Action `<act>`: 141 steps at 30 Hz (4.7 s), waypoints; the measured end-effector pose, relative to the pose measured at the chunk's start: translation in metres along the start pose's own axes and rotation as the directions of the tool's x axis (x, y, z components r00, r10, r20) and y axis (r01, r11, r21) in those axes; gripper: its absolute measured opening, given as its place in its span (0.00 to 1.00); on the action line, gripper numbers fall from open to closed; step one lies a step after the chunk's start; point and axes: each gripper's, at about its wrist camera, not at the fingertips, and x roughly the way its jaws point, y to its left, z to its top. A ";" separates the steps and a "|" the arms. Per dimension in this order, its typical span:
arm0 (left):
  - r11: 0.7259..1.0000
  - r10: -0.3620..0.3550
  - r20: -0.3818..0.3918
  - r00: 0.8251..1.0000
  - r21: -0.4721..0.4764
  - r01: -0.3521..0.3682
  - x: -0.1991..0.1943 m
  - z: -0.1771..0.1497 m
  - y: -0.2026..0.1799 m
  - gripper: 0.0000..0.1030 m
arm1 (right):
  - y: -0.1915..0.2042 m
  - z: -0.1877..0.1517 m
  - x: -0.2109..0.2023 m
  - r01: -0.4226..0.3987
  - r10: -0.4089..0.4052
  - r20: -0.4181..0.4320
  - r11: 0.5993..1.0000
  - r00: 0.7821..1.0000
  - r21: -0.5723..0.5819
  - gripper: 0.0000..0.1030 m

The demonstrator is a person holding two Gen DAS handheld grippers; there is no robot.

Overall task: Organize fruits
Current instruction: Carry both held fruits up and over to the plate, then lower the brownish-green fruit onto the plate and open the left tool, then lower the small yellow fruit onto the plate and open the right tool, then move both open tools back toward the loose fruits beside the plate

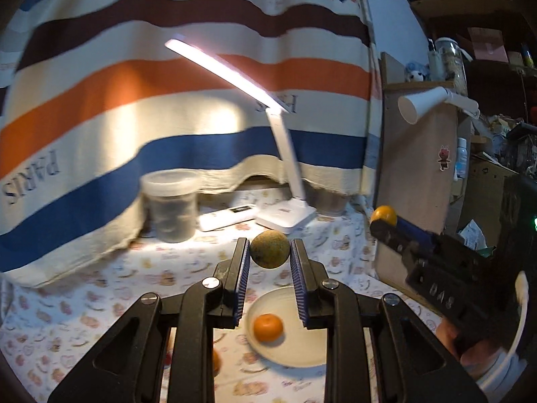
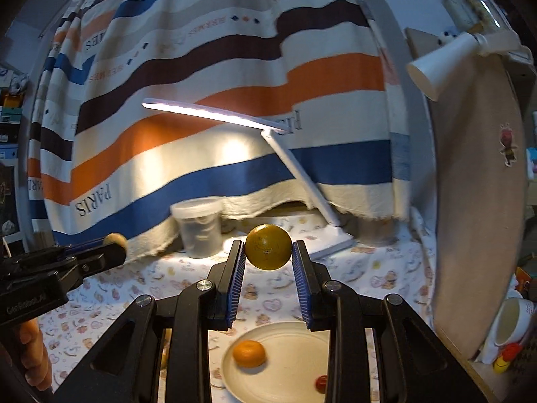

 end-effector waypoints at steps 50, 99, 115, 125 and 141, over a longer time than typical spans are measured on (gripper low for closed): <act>0.998 -0.029 -0.619 0.785 0.019 0.051 0.172 -0.131 -0.041 0.23 | -0.062 -0.112 0.115 0.061 0.040 -0.662 0.990 0.748 0.128 0.29; 0.998 0.052 -0.377 0.925 0.054 -0.034 0.111 -0.066 -0.019 0.64 | -0.069 -0.095 0.104 0.166 -0.096 -0.571 0.983 0.815 0.073 0.58; 0.971 0.239 -0.014 0.971 0.012 -0.239 -0.002 -0.059 0.049 0.99 | -0.019 -0.074 0.058 0.127 -0.132 -0.252 0.991 0.959 -0.036 0.99; 0.949 0.314 -0.033 0.949 -0.020 -0.315 -0.007 -0.074 0.073 0.99 | -0.004 -0.072 0.046 0.077 -0.085 -0.226 0.996 0.970 -0.041 0.99; 0.932 0.361 -0.105 0.926 0.005 -0.363 0.006 -0.077 0.101 0.99 | 0.051 -0.027 0.057 0.038 -0.044 -0.195 0.999 0.980 -0.032 0.99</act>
